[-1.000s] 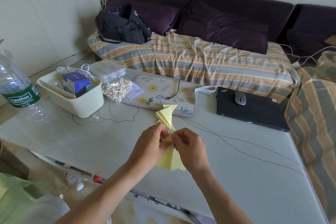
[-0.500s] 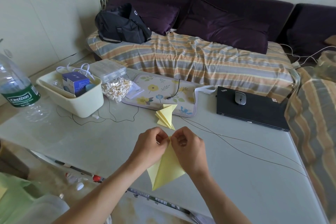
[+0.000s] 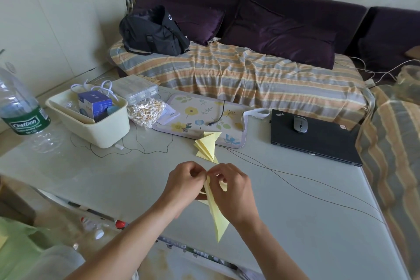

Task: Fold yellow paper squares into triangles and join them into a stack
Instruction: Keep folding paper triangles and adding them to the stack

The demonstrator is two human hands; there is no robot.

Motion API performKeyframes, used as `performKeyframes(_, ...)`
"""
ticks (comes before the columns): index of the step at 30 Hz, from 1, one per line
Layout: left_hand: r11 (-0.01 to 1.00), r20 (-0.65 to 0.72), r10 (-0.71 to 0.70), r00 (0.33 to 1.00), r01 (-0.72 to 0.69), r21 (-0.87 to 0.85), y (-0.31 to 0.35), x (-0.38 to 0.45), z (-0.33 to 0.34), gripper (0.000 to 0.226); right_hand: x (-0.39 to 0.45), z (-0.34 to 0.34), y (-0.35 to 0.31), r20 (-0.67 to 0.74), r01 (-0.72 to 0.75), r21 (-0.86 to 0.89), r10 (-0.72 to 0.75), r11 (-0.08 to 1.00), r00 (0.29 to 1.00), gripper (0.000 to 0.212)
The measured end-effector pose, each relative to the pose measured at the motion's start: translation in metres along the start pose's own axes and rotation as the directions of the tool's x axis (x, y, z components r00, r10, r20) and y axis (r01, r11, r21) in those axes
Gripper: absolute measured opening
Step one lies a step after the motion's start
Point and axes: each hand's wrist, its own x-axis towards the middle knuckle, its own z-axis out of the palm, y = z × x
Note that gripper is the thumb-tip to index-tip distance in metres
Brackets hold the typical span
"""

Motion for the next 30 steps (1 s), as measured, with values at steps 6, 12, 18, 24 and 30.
performKeyframes(6,1.0,0.034,0.003,0.999,-0.003,-0.016,0.0003,0.0012,-0.0002,0.013,0.005,-0.0045,0.0047,0.05,-0.114,0.131,0.109,0.985,0.993,0.024)
performKeyframes(12,0.998,0.032,0.049,0.998,-0.05,0.045,0.0035,-0.0017,-0.002,0.011,0.0058,-0.0048,0.0017,0.096,-0.23,0.252,0.212,0.94,0.972,0.013)
performKeyframes(18,0.983,-0.004,0.11,0.994,-0.108,0.151,0.0051,-0.001,-0.0053,0.015,0.0071,-0.0065,0.0003,0.167,-0.38,0.224,0.349,0.897,0.922,0.007)
performKeyframes(24,0.964,-0.009,0.144,0.99,-0.138,0.227,0.0038,0.001,-0.0034,0.012,0.0073,-0.0088,-0.0029,0.178,-0.425,0.225,0.392,0.877,0.903,0.009)
performKeyframes(30,0.954,-0.052,0.15,0.987,-0.131,0.27,0.0025,0.0043,-0.0041,0.01,0.0081,-0.0094,-0.0008,0.221,-0.468,0.188,0.427,0.864,0.877,0.01)
